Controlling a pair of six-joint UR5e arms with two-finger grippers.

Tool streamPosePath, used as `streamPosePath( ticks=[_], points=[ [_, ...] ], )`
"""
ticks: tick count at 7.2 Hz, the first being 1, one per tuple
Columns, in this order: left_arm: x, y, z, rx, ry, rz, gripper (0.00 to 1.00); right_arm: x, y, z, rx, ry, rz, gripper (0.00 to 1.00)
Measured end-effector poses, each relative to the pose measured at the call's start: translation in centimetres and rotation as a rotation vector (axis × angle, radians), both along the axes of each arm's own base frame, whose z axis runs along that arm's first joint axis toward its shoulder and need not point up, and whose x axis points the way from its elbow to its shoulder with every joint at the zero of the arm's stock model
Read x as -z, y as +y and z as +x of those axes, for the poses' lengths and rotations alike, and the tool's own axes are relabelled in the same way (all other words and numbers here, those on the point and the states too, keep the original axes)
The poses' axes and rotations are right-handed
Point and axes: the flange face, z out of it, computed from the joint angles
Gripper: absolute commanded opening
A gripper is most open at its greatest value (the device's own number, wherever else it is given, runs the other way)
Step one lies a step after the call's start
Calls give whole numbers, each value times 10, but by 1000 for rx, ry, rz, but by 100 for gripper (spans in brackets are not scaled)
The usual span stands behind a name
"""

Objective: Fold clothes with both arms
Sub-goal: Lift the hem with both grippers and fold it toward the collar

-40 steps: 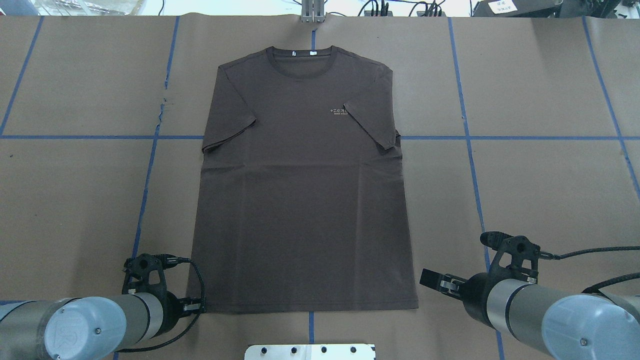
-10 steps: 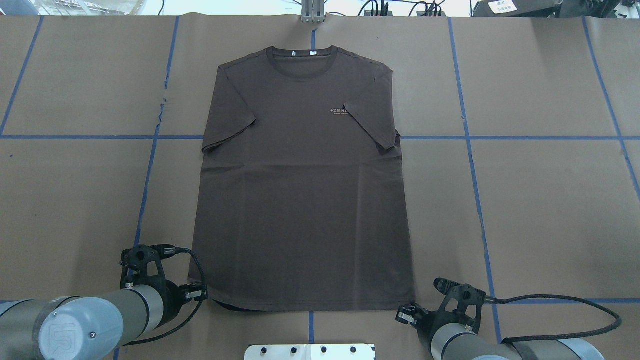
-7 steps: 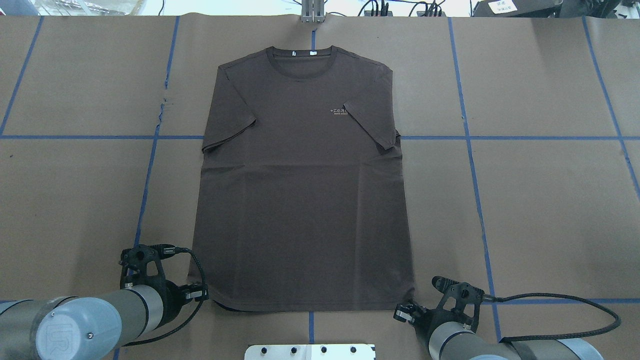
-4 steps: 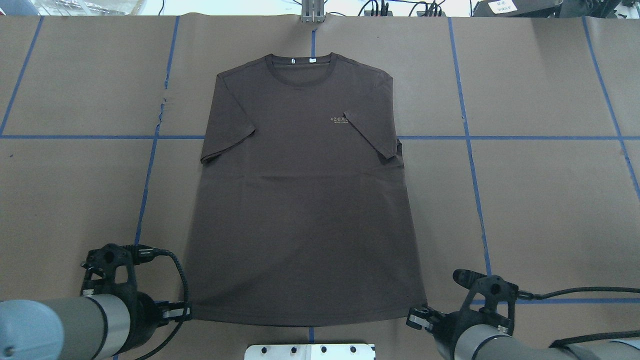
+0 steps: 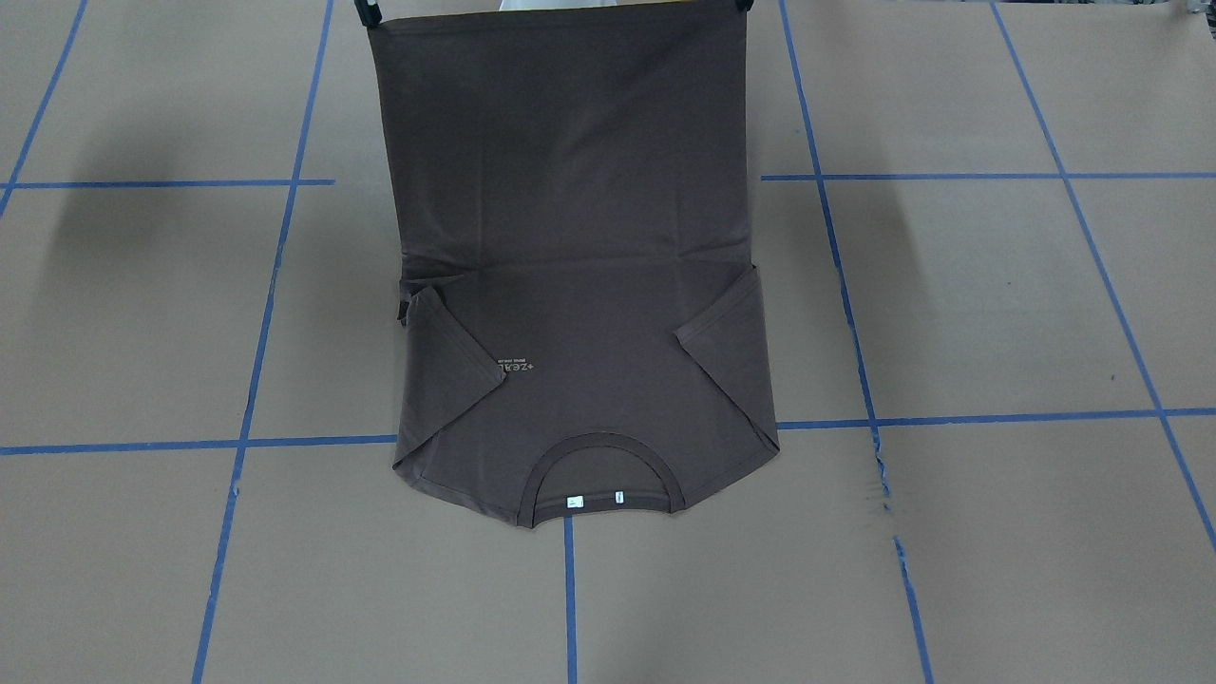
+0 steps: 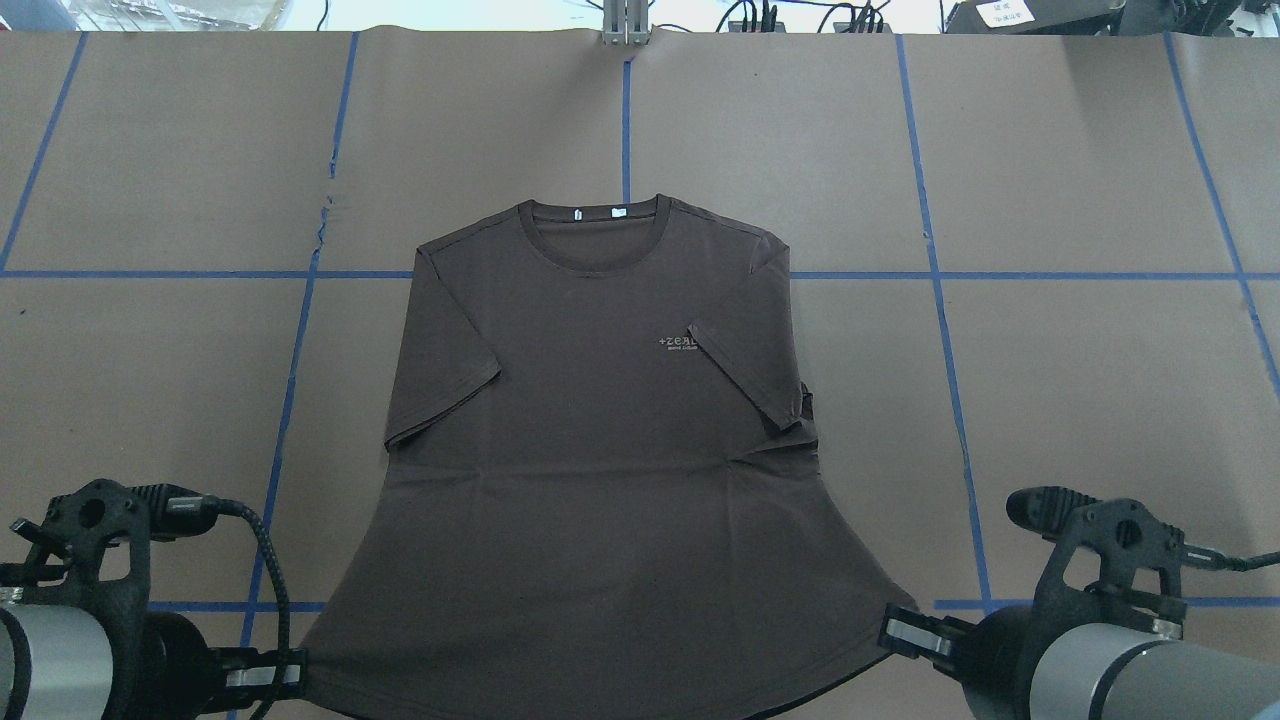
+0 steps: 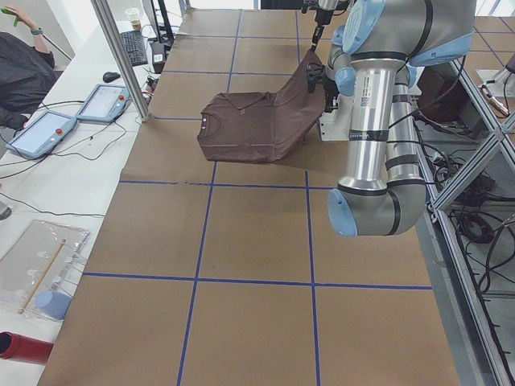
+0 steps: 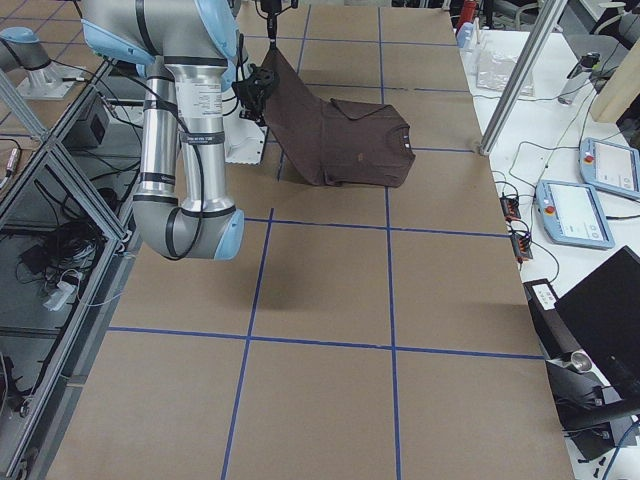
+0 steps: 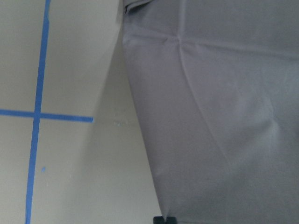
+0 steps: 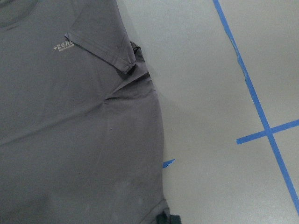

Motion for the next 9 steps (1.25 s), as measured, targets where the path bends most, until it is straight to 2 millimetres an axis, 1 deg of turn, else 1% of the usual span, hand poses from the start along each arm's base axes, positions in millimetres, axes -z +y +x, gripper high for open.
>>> streamPosePath(
  ticks=[1,2,3,4,5,6,7,8,9],
  points=[
    [1,-25,19,13,-18,57,0,7,-22,0,-15,10,14,0],
    [0,-63,39,42,-53,117,0,10,-53,-7,-51,38,35,0],
    [-2,-105,48,69,-93,175,0,9,-86,-14,-83,74,42,0],
    [-7,-151,44,90,-140,226,0,4,-117,-24,-115,108,36,0],
    [-16,-195,39,102,-190,262,0,-3,-144,-36,-140,125,37,0],
    [-24,-236,39,116,-229,287,0,-13,-171,-51,-163,136,43,0],
    [-35,-271,45,134,-248,300,0,-25,-196,-64,-183,142,51,0],
    [-53,-299,57,149,-253,308,0,-36,-220,-79,-200,146,58,0],
    [-70,-320,71,158,-254,314,0,-43,-243,-92,-214,150,65,0]
  ],
)
